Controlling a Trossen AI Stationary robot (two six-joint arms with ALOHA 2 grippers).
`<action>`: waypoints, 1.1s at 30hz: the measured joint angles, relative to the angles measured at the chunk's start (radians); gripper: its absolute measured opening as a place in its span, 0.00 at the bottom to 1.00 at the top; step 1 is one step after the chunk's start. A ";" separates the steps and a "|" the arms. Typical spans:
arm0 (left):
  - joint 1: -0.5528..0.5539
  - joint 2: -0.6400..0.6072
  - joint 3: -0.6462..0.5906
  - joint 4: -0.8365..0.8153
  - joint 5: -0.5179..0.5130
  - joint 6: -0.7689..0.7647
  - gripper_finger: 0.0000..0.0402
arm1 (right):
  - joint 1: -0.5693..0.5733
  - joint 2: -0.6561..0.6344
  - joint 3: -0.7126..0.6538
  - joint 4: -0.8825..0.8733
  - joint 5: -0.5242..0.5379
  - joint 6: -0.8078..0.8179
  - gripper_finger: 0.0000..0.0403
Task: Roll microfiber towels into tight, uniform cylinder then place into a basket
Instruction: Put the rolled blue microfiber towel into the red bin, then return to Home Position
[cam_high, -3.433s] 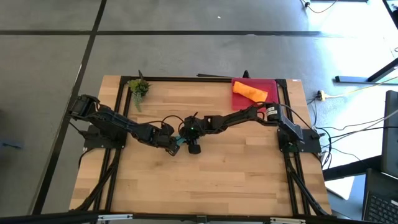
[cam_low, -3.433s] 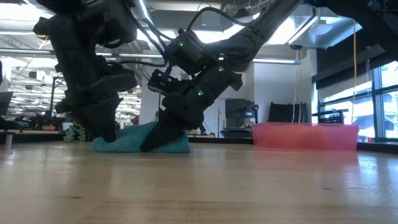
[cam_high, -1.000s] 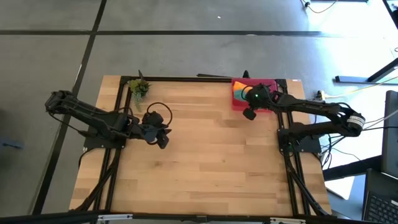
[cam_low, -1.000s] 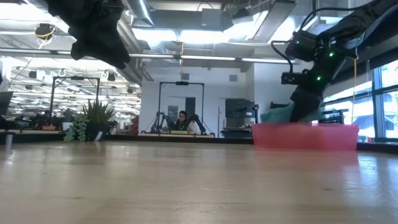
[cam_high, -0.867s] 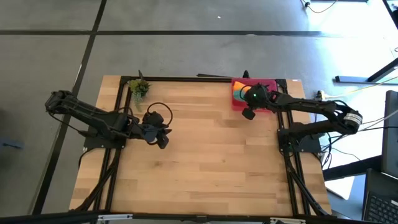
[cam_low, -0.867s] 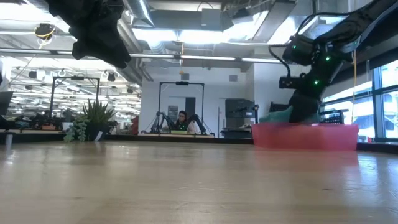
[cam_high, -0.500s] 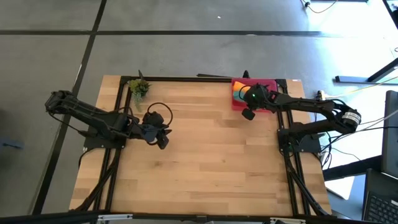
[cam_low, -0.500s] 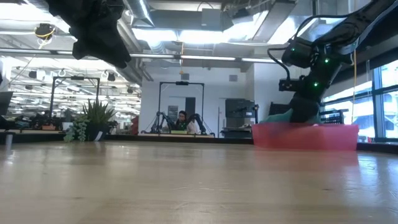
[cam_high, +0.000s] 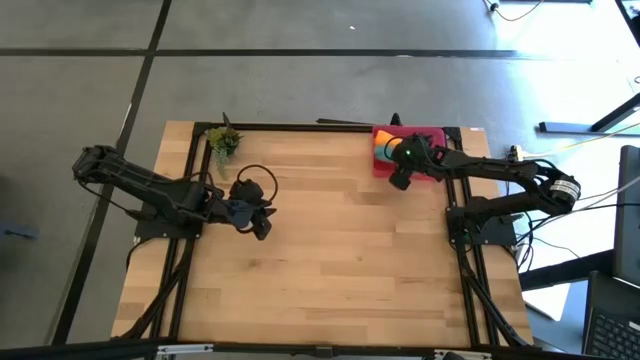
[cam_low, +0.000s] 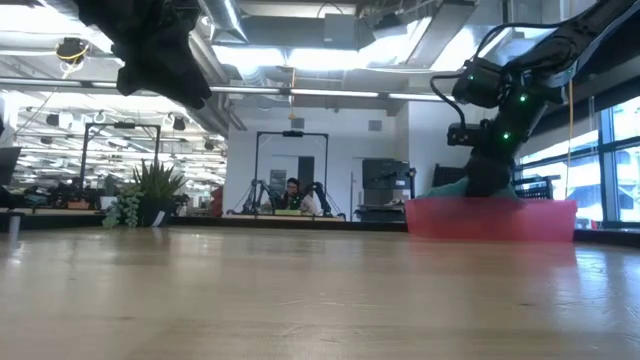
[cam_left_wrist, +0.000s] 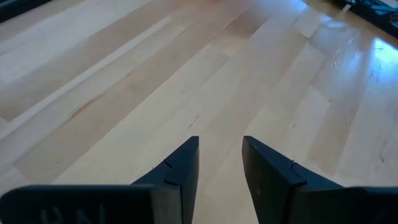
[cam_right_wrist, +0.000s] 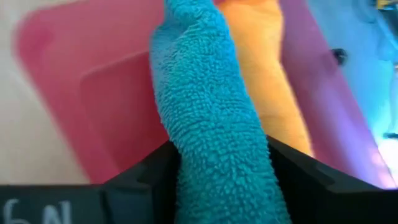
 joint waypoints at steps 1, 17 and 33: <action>0.000 0.000 0.000 0.003 0.000 0.000 0.29 | 0.000 0.000 0.000 0.003 0.026 -0.009 0.51; -0.003 0.000 0.000 0.002 0.000 -0.001 0.28 | -0.011 0.005 0.000 0.010 -0.113 -0.029 0.56; 0.021 -0.001 0.000 -0.001 0.000 0.014 0.27 | 0.055 0.004 0.257 -0.201 -0.095 0.101 0.49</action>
